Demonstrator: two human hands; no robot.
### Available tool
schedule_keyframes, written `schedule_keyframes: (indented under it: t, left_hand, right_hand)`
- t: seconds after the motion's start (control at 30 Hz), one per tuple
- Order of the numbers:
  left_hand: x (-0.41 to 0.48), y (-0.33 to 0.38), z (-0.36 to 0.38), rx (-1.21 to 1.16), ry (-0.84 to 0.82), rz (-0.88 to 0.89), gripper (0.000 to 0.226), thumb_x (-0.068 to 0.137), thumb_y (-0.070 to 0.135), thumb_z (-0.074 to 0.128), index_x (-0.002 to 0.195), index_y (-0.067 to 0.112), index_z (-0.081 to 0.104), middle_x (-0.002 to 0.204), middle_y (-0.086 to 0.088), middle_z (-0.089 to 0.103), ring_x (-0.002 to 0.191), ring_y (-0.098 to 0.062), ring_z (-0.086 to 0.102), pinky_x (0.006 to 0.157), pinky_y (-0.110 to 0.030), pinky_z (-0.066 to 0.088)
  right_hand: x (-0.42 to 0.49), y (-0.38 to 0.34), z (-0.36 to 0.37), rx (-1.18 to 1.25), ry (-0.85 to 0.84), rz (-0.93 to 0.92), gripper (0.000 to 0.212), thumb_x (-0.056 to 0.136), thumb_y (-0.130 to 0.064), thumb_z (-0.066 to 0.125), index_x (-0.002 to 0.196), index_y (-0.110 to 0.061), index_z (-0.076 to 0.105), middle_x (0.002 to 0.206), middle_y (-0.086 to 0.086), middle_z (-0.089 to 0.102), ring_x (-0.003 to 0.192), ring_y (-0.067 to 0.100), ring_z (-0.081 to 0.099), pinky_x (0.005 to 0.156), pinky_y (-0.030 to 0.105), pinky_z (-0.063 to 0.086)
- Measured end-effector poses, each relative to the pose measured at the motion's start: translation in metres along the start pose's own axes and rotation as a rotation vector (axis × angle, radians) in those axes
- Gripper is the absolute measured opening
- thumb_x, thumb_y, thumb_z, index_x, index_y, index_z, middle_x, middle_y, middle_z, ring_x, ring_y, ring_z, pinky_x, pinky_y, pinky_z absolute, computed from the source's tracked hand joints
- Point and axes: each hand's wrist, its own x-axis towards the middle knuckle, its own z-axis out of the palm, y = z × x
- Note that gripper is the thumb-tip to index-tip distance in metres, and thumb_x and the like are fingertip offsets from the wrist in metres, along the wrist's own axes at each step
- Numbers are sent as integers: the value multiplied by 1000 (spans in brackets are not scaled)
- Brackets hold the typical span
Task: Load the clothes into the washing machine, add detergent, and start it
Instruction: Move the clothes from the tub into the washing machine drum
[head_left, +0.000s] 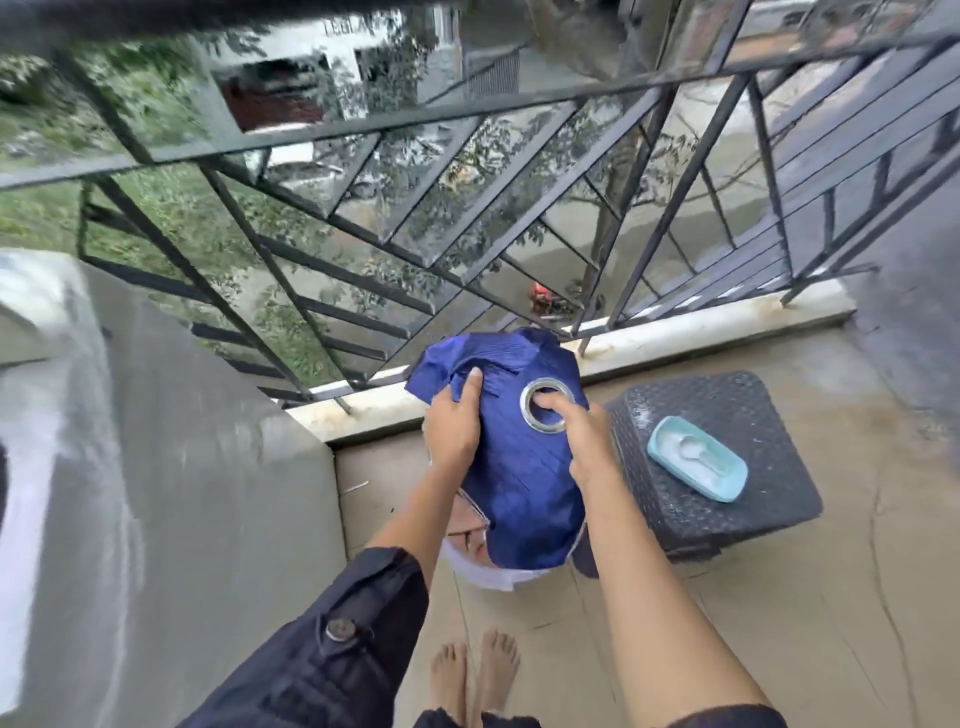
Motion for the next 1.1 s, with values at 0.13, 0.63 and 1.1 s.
schedule_keyframes:
  t: [0.13, 0.63, 1.1]
  left_hand:
    - [-21, 45, -33, 86, 103, -28, 53, 91, 55, 44, 102, 8, 66, 113, -18, 66, 111, -36, 58, 88, -34, 42]
    - [-61, 105, -223, -23, 231, 30, 62, 87, 59, 45, 119, 8, 61, 127, -16, 60, 119, -34, 53, 96, -36, 40]
    - [-92, 64, -507, -227, 498, 95, 57, 84, 55, 51, 116, 9, 64, 120, -11, 63, 114, -32, 55, 94, -34, 41]
  right_hand:
    - [-38, -41, 19, 20, -20, -64, 14, 70, -2, 71, 73, -15, 66, 61, -9, 67, 58, 6, 61, 52, 16, 48]
    - [-182, -108, 152, -68, -215, -190, 29, 68, -10, 72, 96, 0, 72, 78, 6, 66, 69, 18, 60, 59, 21, 47]
    - [-343, -60, 373, -113, -544, -328, 32, 62, -11, 74, 92, -3, 73, 75, 3, 69, 63, 13, 63, 59, 21, 48]
